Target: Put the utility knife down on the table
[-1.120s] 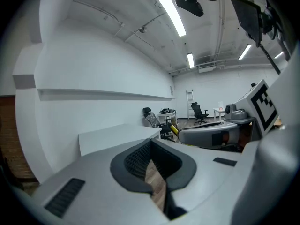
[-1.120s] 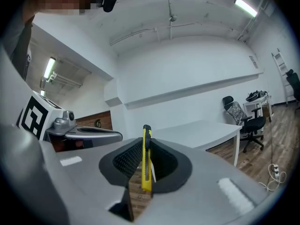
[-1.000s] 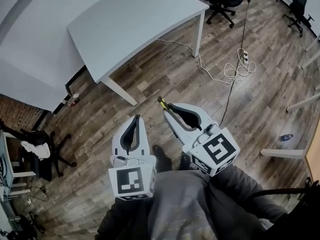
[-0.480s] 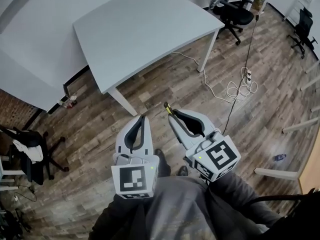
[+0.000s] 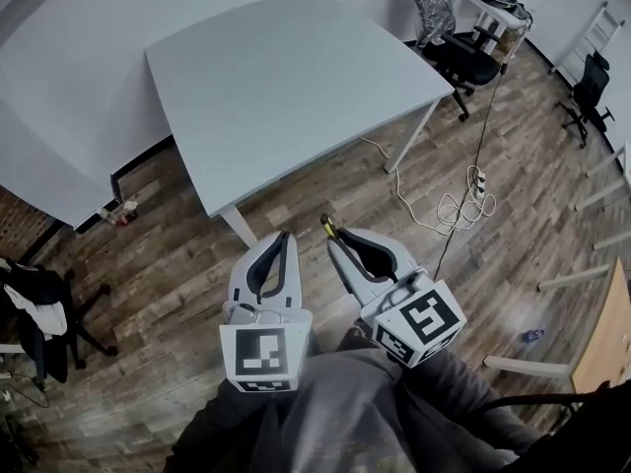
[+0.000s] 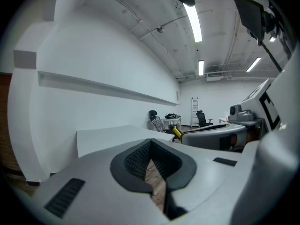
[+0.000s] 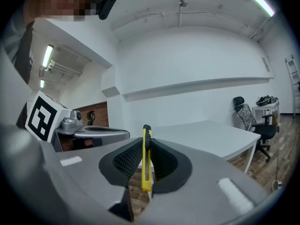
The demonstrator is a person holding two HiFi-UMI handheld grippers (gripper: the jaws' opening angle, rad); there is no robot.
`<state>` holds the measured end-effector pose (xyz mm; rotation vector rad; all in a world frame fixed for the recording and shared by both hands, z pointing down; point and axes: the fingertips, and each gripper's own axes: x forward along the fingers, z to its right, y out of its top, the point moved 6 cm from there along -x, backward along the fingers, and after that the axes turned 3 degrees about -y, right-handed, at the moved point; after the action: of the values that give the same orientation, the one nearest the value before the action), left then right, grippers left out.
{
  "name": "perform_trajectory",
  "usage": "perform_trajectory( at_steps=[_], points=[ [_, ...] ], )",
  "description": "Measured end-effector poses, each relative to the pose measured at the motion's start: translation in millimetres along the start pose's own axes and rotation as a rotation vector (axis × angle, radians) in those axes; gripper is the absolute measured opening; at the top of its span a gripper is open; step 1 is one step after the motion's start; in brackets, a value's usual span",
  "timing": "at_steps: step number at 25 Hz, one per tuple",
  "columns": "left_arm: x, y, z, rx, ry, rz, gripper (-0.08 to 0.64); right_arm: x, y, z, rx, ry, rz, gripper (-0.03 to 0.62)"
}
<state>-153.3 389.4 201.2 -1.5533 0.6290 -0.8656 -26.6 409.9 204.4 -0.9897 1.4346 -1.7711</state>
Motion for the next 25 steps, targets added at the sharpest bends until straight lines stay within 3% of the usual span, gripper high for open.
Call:
perform_trajectory(
  at_steps=[11,25],
  points=[
    [40.9,-3.4,-27.7,-0.01,0.009,-0.042,0.002,42.1,1.4,27.7,0.028,0.002,-0.007,0.052],
    [147.8,16.6,-16.0,0.046,0.053,-0.105,0.002,78.2,9.4,127.5,0.096,0.049,0.03,0.052]
  ],
)
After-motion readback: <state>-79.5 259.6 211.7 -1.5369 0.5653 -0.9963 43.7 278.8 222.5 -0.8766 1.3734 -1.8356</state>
